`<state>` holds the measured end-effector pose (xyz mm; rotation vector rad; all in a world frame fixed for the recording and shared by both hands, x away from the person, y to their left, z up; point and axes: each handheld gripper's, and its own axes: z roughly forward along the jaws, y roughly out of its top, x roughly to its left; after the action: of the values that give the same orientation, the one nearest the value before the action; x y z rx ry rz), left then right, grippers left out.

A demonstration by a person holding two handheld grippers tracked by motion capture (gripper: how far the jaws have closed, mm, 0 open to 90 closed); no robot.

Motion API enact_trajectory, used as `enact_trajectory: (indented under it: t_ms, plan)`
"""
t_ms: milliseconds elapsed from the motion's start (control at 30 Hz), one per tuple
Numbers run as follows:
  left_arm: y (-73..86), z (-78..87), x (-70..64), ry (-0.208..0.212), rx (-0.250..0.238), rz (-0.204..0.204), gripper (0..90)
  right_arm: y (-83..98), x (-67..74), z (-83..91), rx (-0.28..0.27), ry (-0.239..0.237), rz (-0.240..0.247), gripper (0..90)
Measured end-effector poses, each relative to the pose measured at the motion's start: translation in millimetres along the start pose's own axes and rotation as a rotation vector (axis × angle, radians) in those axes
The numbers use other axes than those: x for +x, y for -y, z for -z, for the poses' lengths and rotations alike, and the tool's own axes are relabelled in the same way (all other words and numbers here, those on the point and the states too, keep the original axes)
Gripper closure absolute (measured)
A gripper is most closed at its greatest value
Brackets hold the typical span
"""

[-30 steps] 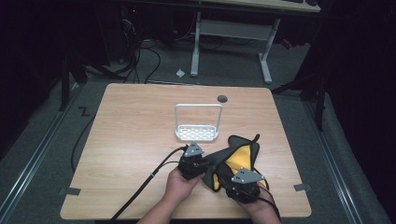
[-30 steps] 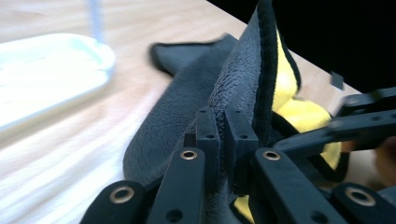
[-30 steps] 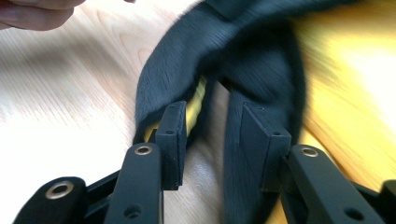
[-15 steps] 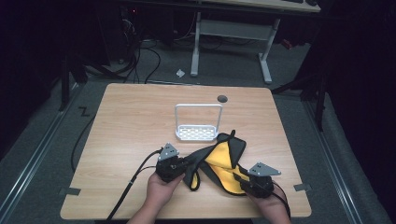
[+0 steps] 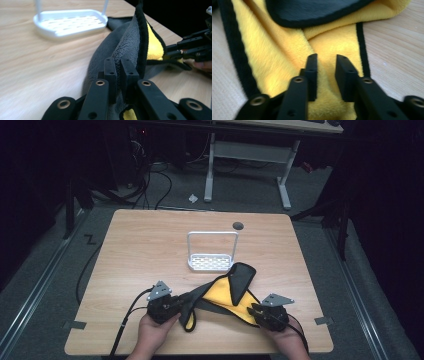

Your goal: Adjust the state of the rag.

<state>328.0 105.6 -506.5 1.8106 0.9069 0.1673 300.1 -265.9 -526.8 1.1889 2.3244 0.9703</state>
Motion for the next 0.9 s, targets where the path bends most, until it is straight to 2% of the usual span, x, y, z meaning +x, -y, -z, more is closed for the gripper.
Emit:
enact_trajectory:
  t_ms: [133, 233, 300, 333, 433, 500, 567, 633, 700, 900]
  plan:
    - [13.4, 23.3, 8.6, -0.040, 0.024, 0.006, 84.8, -0.8, 6.9, 1.1, 0.010, 0.022, 0.053, 83.4]
    - [23.9, 37.2, 17.3, -0.075, 0.029, 0.016, 84.8, 0.2, 7.3, 2.3, 0.011, 0.020, 0.052, 83.4]
    - [31.7, 45.5, 26.1, -0.088, 0.030, 0.049, 84.8, 1.0, 6.2, 2.9, 0.009, 0.017, 0.049, 83.3]
    - [35.6, 48.5, 30.2, -0.097, 0.032, 0.060, 84.6, 1.2, 5.7, 3.3, 0.010, 0.014, 0.048, 83.2]
    - [42.7, 49.4, 37.7, -0.124, 0.085, 0.072, 83.7, 1.7, 6.1, 4.0, 0.011, 0.008, 0.043, 82.3]
    - [43.9, 48.2, 38.9, -0.160, 0.108, 0.065, 81.7, 2.1, 7.1, 4.3, 0.008, 0.012, 0.048, 80.8]
    - [44.4, 49.5, 42.3, -0.184, 0.099, 0.086, 78.7, 2.6, 7.2, 5.0, 0.005, 0.018, 0.058, 79.5]
    - [44.1, 52.8, 46.5, -0.186, 0.077, 0.114, 74.4, 2.8, 6.4, 5.9, -0.008, 0.016, 0.053, 77.1]
    - [42.4, 56.4, 48.2, -0.196, 0.049, 0.122, 70.3, 2.2, 5.2, 7.8, -0.023, 0.014, 0.046, 76.1]
    - [28.9, 53.9, 46.2, -0.140, -0.015, 0.109, 54.2, 0.3, 4.1, 10.8, -0.057, 0.042, 0.052, 73.5]
